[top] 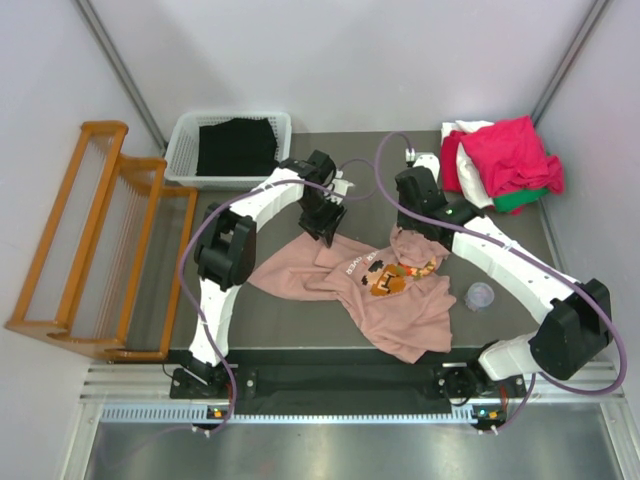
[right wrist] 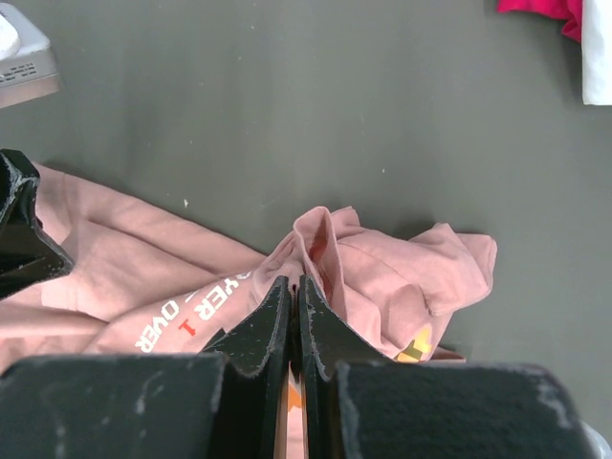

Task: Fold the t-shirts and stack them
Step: Flatten the tshirt out

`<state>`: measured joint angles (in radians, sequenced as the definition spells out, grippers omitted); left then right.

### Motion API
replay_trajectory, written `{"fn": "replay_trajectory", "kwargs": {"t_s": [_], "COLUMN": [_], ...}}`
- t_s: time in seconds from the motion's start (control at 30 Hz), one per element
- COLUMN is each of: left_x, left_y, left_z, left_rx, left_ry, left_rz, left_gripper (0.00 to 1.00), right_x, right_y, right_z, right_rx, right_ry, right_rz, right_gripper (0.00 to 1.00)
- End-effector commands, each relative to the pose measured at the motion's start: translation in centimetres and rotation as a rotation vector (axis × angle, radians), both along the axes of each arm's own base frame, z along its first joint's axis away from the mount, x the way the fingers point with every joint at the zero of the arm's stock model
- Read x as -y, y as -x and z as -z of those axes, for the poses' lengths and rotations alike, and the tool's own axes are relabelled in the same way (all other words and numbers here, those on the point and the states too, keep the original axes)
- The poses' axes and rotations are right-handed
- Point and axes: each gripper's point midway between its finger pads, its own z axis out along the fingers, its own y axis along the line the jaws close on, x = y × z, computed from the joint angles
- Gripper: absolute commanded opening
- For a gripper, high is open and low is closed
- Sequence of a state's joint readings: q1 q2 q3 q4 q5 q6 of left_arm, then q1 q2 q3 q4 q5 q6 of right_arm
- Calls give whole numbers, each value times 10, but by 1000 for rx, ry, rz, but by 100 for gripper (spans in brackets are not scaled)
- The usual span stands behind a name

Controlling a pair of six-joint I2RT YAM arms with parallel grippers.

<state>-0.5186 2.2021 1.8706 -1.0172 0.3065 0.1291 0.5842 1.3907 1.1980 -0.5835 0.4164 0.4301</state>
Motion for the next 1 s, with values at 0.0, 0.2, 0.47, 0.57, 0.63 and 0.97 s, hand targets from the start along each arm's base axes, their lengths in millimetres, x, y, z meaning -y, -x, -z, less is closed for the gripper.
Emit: {"fn": "replay_trajectory", "kwargs": {"t_s": [0.0, 0.2, 0.47, 0.57, 0.63, 0.97], "left_x": [11, 14, 10, 12, 12, -30], "left_y": [9, 22, 26, 21, 17, -53], "left_z": [-5, -1, 0, -5, -9, -96], "left_rx": [-29, -47, -48, -22, -4, 254], "left_ry": [46, 40, 29, 33, 30, 47], "left_rz": [24, 50, 51, 48, 43, -126], "left_gripper": [51, 52, 37, 16, 0, 0], "right_x": [0, -2, -3, -4, -4, 10], "right_y": [-7, -9, -9, -9, -9, -20], "right_z": [-12, -12, -12, -10, -9, -40], "right_rx": [42, 43, 39, 36, 34, 113], "right_ry": [-27, -34, -34, -37, -38, 16], "right_rz": [13, 11, 11, 8, 6, 48], "right_gripper": [0, 0, 0, 0, 0, 0]}}
